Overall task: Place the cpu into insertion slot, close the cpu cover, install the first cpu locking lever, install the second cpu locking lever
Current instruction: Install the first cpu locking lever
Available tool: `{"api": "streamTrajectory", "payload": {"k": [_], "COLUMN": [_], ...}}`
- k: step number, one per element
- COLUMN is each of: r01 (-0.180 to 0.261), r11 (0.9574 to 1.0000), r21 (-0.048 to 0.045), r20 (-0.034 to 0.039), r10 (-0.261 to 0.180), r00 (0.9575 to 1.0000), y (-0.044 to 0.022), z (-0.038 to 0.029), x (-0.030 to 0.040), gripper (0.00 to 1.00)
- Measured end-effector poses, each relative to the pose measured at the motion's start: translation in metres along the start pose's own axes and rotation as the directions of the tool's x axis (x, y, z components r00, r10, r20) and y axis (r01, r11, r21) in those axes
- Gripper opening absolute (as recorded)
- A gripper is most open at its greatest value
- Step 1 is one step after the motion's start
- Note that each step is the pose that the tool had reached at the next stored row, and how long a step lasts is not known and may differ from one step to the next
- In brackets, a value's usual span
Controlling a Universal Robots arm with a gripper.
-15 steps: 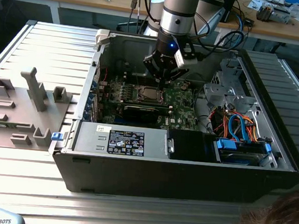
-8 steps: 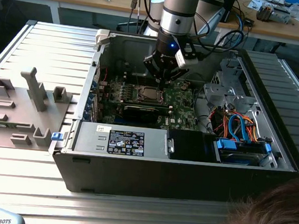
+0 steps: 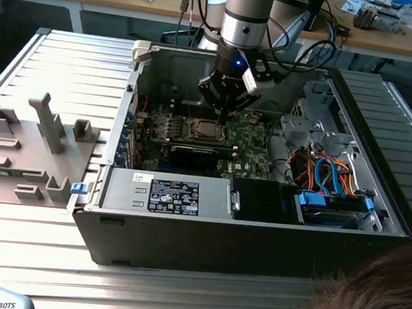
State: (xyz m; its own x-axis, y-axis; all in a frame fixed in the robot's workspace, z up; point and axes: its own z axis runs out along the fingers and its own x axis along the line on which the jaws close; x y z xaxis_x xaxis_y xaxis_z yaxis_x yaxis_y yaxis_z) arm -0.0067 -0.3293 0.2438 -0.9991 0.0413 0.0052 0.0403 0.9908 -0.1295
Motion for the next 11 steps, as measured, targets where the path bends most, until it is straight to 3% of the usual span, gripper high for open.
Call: {"api": "streamTrajectory", "payload": {"k": [11], "r01": [0.034], "r11": [0.9994], "r21": [0.0114], "r20": [0.0046], "r10": [-0.034], "r00": [0.9994], "y": [0.0000], "z": [0.0001], "x": [0.0000], "gripper": [0.11]}}
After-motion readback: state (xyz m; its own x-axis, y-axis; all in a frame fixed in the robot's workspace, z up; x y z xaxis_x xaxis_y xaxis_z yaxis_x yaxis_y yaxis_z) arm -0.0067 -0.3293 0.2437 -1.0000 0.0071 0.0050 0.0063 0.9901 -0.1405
